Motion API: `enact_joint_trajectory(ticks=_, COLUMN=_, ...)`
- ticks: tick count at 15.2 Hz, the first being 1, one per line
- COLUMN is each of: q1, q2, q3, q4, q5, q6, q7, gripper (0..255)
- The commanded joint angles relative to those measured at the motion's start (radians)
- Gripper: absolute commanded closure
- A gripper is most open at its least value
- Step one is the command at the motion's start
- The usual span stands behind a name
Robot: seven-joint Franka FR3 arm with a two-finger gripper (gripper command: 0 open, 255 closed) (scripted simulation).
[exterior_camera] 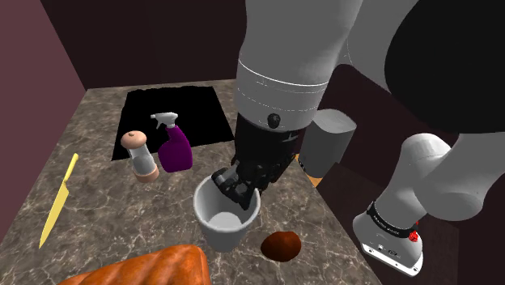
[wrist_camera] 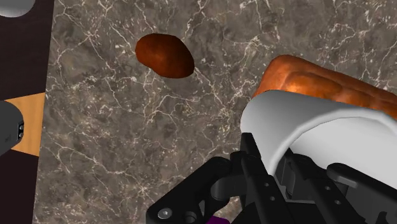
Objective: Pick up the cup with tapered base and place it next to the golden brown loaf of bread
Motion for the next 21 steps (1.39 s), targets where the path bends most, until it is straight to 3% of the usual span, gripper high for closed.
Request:
enact_joint_trajectory(ticks=1, q1=0.007, q2=0.018, q3=0.028, q4=0.011, q5=-0.004, q6=0.010, q7=0.038, gripper=255)
enact_joint_trajectory(ticks=21, q1=0.012, q2=0.066, q3=0.068, q4=-0.218, q5=-0.007, q6=0.283, q7=0.048, gripper=255)
